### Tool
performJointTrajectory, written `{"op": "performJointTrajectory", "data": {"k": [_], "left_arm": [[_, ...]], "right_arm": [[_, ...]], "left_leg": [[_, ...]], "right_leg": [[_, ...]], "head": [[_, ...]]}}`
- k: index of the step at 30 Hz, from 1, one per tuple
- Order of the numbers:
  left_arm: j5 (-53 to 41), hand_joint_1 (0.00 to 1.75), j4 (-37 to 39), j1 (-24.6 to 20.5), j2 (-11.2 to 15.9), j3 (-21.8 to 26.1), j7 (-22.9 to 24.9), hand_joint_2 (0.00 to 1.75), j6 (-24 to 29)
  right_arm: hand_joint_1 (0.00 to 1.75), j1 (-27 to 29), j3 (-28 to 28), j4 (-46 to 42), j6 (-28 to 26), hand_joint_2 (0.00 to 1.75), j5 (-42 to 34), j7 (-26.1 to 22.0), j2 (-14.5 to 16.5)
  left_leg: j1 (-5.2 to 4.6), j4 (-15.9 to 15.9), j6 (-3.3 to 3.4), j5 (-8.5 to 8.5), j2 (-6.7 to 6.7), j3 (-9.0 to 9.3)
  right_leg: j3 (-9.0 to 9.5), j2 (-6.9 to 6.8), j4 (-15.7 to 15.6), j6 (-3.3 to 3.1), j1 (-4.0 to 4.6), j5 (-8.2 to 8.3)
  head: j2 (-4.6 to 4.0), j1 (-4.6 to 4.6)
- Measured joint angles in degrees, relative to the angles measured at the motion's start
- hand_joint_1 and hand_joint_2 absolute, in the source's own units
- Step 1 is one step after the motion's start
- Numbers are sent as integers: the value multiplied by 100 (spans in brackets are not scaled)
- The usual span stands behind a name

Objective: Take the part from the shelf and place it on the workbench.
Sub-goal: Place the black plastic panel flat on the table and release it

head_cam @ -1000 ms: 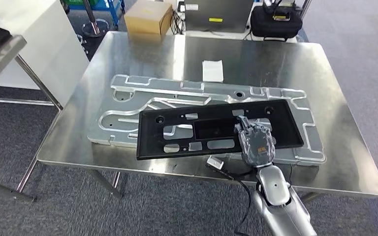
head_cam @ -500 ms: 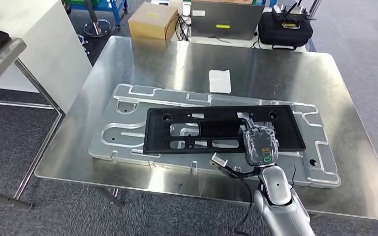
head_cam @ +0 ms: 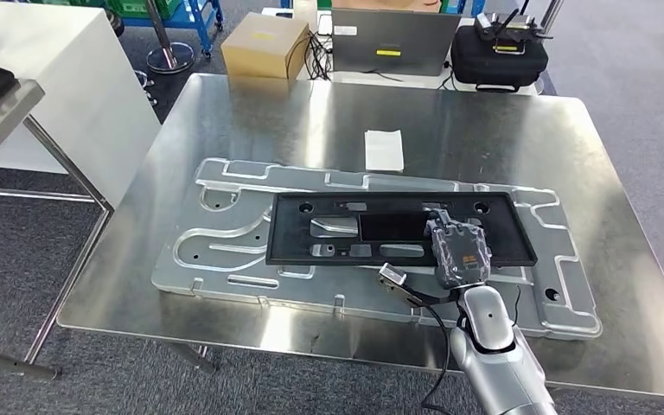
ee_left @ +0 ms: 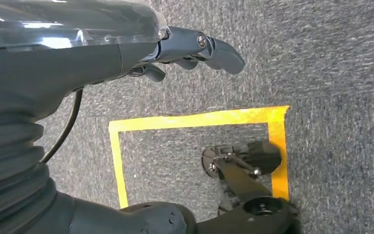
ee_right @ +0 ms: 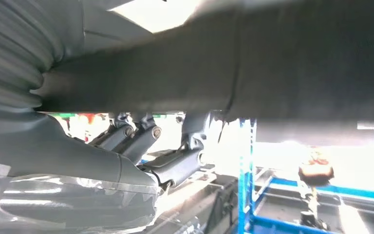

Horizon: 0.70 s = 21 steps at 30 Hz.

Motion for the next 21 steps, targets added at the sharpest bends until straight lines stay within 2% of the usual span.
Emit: {"op": "performJointTrajectory", "data": {"k": [2, 4, 5, 6, 8, 9, 10, 11, 12, 13, 15, 16, 17, 19, 20, 21], "left_arm": [[-9, 0, 0, 4, 1, -4, -5, 0, -33], [-1, 0, 0, 15, 1, -6, -19, 0, -47], [9, 0, 0, 13, 2, -6, -29, 0, -47], [20, 0, 0, 5, 2, -5, -39, 0, -47], [32, 0, 0, -2, 4, -5, -52, 0, -50], [36, 0, 0, 0, 4, -4, -55, 0, -52], [36, 0, 0, 5, 4, -4, -55, 0, -55], [37, 0, 0, 9, 4, -4, -55, 0, -56], [37, 0, 0, 11, 4, -4, -55, 0, -56], [37, 0, 0, 12, 2, -4, -55, 0, -58], [37, 0, 0, 9, -12, -4, -56, 0, -64], [37, 0, 0, 7, -18, -4, -57, 0, -67], [40, 0, 0, 6, -22, -4, -57, 0, -68], [49, 0, 0, 7, -16, -4, -57, 0, -69], [57, 0, 0, 9, -11, -4, -57, 0, -72], [67, 0, 0, 11, -6, -3, -57, 0, -81]], "right_arm": [[0, -62, -45, 170, -44, 175, -51, -50, 2], [0, -94, -78, 301, -97, 175, -72, -81, 4], [0, -106, -93, 352, -122, 175, -77, -88, 9], [0, -115, -106, 395, -138, 175, -81, -94, 13], [0, -124, -123, 471, -180, 175, -89, -102, 20], [0, -125, -131, 503, -197, 175, -92, -104, 20], [0, -127, -141, 529, -211, 175, -97, -104, 20], [0, -133, -151, 547, -214, 175, -98, -104, 21], [0, -144, -160, 560, -215, 175, -100, -104, 22], [0, -161, -168, 567, -216, 175, -101, -104, 23], [0, -202, -175, 576, -217, 175, -101, -105, 32], [0, -218, -177, 580, -217, 175, -101, -106, 38], [0, -227, -178, 585, -216, 175, -101, -106, 44], [0, -232, -179, 593, -214, 175, -101, -106, 56], [0, -230, -179, 595, -208, 175, -101, -106, 67], [0, -228, -179, 595, -199, 175, -101, -106, 78]], "left_leg": [[-27, -69, 103, 0, -2, 12], [-19, -81, 197, 83, 1, 30], [-14, -96, 234, 102, 4, 35], [-9, -110, 268, 115, 6, 38], [-21, -112, 302, 116, 7, 32], [-31, -112, 308, 114, 7, 31], [-40, -112, 311, 114, 6, 34], [-47, -112, 311, 113, 4, 40], [-54, -112, 310, 112, 1, 50], [-58, -112, 308, 111, -1, 62], [-75, -112, 280, 103, 0, 75], [-76, -113, 257, 100, 1, 77], [-75, -121, 225, 99, 3, 81], [-68, -117, 160, 85, 4, 93], [-69, -44, 131, 16, 5, 72], [-69, 132, 107, -122, 6, 7]], "right_leg": [[-21, 0, 19, 72, 12, -4], [-26, 0, 48, 136, 4, -46], [-66, -2, 153, 161, -5, -129], [-163, -4, 379, 183, -12, -279], [-499, -9, 1132, 214, -16, -661], [-660, -9, 1481, 222, -16, -790], [-740, -9, 1655, 220, -14, -812], [-701, -10, 1591, 206, -10, -722], [-551, -9, 1312, 179, -2, -551], [-321, -10, 884, 133, 16, -354], [44, -22, 184, 43, 67, -137], [123, -26, 22, 14, 92, -114], [132, -29, -13, 1, 109, -126], [159, -32, -75, -29, 93, -85], [181, -42, -114, -56, 72, -52], [201, -56, -152, -80, 47, -18]], "head": [[0, -7], [0, -4], [0, 4], [-1, 9], [-1, 21], [-1, 21], [-1, 21], [0, 21], [-1, 22], [-1, 22], [-1, 19], [-1, 20], [-1, 23], [-1, 27], [-1, 24], [-1, 13]]}}
